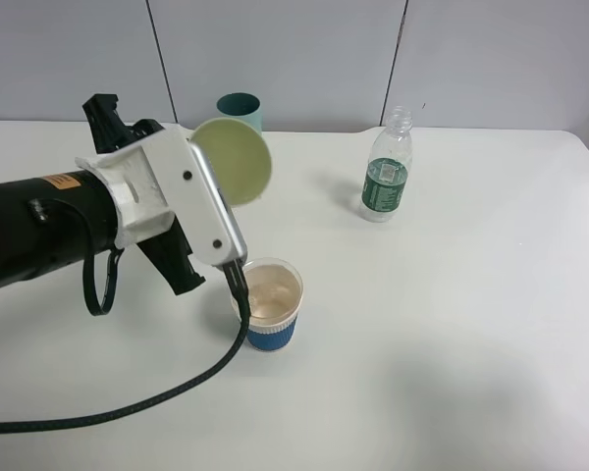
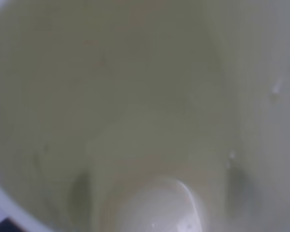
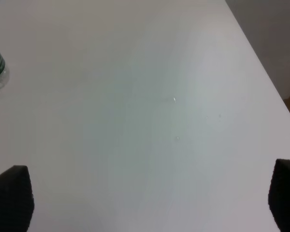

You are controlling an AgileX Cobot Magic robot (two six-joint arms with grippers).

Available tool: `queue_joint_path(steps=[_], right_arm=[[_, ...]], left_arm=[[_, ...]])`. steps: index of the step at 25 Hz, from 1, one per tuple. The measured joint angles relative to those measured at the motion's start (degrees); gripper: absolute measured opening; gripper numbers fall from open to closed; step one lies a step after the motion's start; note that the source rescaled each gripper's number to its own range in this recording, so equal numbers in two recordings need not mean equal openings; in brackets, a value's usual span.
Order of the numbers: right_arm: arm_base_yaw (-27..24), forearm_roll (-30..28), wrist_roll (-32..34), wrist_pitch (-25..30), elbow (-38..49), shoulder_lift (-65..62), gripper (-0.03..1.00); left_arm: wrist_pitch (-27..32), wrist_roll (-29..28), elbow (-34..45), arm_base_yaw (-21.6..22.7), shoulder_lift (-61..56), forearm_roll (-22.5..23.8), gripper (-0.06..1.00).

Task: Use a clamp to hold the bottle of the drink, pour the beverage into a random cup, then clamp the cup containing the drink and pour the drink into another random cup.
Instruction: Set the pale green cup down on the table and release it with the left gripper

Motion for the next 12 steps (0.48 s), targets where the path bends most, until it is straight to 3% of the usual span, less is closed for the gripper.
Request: queue_joint_path(steps=[2, 5, 8, 12], right_arm=[[0.0, 0.0, 0.0, 0.0, 0.0, 0.0, 0.97], [0.0, 0.0, 0.0, 0.0, 0.0, 0.0, 0.97], [0.0, 0.0, 0.0, 0.0, 0.0, 0.0, 0.97], [0.0, 0.0, 0.0, 0.0, 0.0, 0.0, 0.97]], left_arm=[[3.8, -8.8, 0.0, 4.5, -0.9, 6.0, 0.0], [8.0, -27.8, 0.0, 11.4, -1.9, 18.8, 0.0], [10.1, -48.5, 0.0, 18.2, -2.5, 35.6, 0.0], [9.7, -75.5, 0.0, 27.2, -2.6, 54.8, 0.0]])
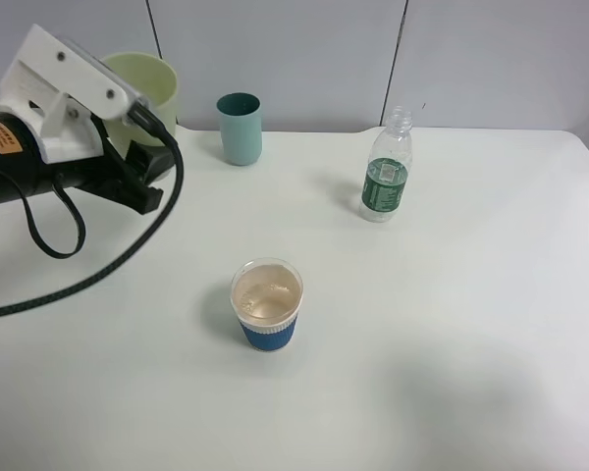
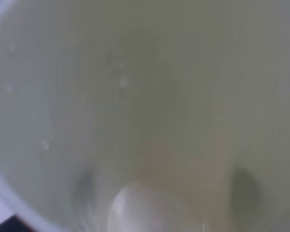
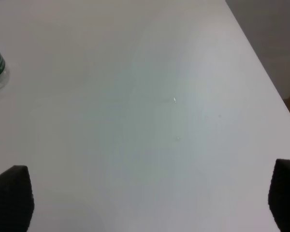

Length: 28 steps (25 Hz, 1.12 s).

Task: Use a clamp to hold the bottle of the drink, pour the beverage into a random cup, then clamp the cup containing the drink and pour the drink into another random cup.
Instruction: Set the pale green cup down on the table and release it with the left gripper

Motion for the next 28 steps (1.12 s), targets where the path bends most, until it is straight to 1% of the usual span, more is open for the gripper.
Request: queue_joint_path(steps=[2, 4, 6, 7, 9, 12, 15, 18, 20, 23, 26, 28], right_arm=[[0.0, 0.0, 0.0, 0.0, 0.0, 0.0, 0.97], [0.0, 0.0, 0.0, 0.0, 0.0, 0.0, 0.97], [0.0, 0.0, 0.0, 0.0, 0.0, 0.0, 0.97], [0.0, 0.0, 0.0, 0.0, 0.0, 0.0, 0.97], [0.0, 0.0, 0.0, 0.0, 0.0, 0.0, 0.97], [0.0, 0.0, 0.0, 0.0, 0.0, 0.0, 0.97], [0.0, 0.0, 0.0, 0.0, 0.0, 0.0, 0.97], [0.0, 0.0, 0.0, 0.0, 0.0, 0.0, 0.97], [0.0, 0.0, 0.0, 0.0, 0.0, 0.0, 0.97], [0.0, 0.0, 0.0, 0.0, 0.0, 0.0, 0.97], [0.0, 0.0, 0.0, 0.0, 0.0, 0.0, 0.97], [0.0, 0.0, 0.0, 0.0, 0.0, 0.0, 0.97]], left_arm=[[-1.7, -11.5, 0.0, 4.3, 0.0, 8.6, 0.0], [-4.2, -21.9, 0.0, 8.8, 0.0, 15.5, 0.0], [-8.2, -29.1, 0.6, 12.7, 0.0, 21.6, 0.0], [-10.7, -31.7, 1.1, 14.9, 0.0, 23.7, 0.0], [-15.7, -34.4, 2.5, 19.2, 0.5, 27.0, 0.0], [-19.6, -35.5, 4.3, 24.5, 2.7, 28.5, 0.0], [-21.3, -35.8, 5.4, 27.5, 6.0, 28.9, 0.0], [-24.8, -35.5, 5.7, 28.0, 10.6, 29.9, 0.0], [-28.6, -34.2, 5.7, 28.0, 14.1, 30.5, 0.0], [-32.8, -32.2, 5.7, 28.0, 19.7, 30.7, 0.0], [-34.6, -29.9, 5.6, 28.0, 24.6, 30.3, 0.0], [-35.2, -27.0, 5.6, 28.0, 27.2, 29.3, 0.0]])
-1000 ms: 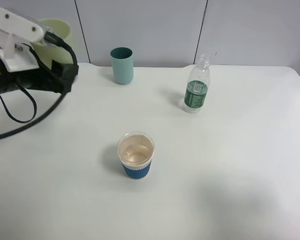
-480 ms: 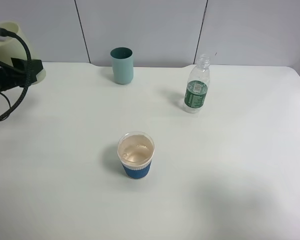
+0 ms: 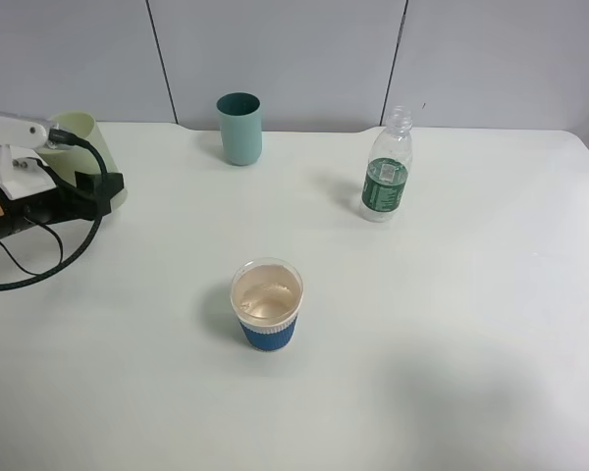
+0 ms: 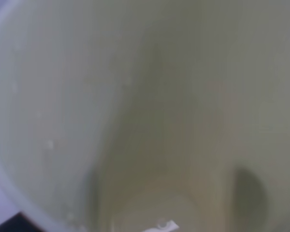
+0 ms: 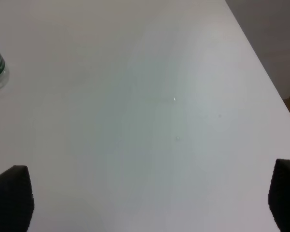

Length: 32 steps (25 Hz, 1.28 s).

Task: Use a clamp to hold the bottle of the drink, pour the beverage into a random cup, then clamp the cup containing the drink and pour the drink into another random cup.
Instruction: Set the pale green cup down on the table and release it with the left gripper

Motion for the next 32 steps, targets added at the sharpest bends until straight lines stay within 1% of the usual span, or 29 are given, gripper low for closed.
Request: queue_joint_path(steps=[3, 6, 9, 15, 21, 32], right_arm=[[0.0, 0.0, 0.0, 0.0, 0.0, 0.0, 0.97], [0.0, 0.0, 0.0, 0.0, 0.0, 0.0, 0.97], [0.0, 0.0, 0.0, 0.0, 0.0, 0.0, 0.97], [0.0, 0.0, 0.0, 0.0, 0.0, 0.0, 0.97], [0.0, 0.0, 0.0, 0.0, 0.0, 0.0, 0.97], [0.0, 0.0, 0.0, 0.0, 0.0, 0.0, 0.97]], left_arm=[[-0.5, 4.1, 0.0, 0.0, 2.5, -1.3, 0.0], [-2.0, 6.2, 0.0, 0.0, 4.4, -2.1, 0.0], [-3.9, 8.0, 0.0, 0.0, 6.6, -2.3, 0.0], [-6.4, 14.2, 0.0, 0.0, 10.9, -2.7, 0.0], [-8.2, 14.9, 0.0, 0.0, 13.5, -2.7, 0.0], [-8.7, 15.0, 0.0, 0.0, 13.8, -2.8, 0.0]])
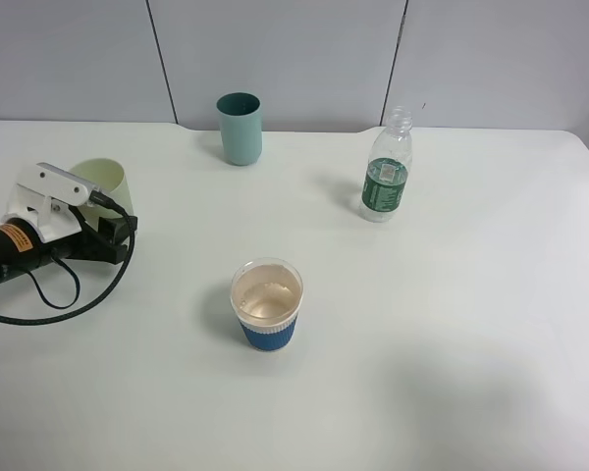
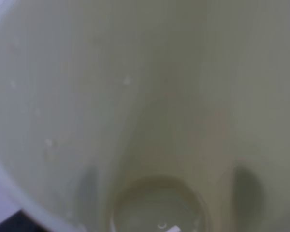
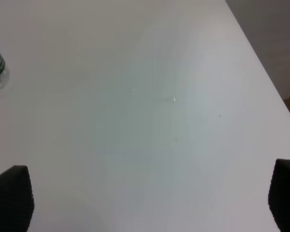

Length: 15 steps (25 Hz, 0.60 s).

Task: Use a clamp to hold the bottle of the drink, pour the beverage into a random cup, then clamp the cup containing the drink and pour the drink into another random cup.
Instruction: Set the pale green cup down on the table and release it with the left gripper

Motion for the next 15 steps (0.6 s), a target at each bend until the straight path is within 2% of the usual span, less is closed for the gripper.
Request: queue_joint_path(steps=[8, 9, 12, 13, 15], right_arm=[[0.0, 0.0, 0.0, 0.0, 0.0, 0.0, 0.97], [0.0, 0.0, 0.0, 0.0, 0.0, 0.0, 0.97], [0.0, 0.0, 0.0, 0.0, 0.0, 0.0, 0.97], [0.0, 0.0, 0.0, 0.0, 0.0, 0.0, 0.97], [0.0, 0.0, 0.0, 0.0, 0.0, 0.0, 0.97]], left_arm=[[0.0, -0.5, 0.0, 0.0, 0.0, 0.1, 0.01], [0.0, -1.1, 0.0, 0.0, -0.1, 0.2, 0.12], [0.0, -3.3, 0.0, 0.0, -1.3, 0.5, 0.75], [-0.1, -3.9, 0.2, 0.0, -1.9, 0.4, 0.86], [-0.1, -4.3, 1.7, 0.0, -3.6, 0.5, 0.97]])
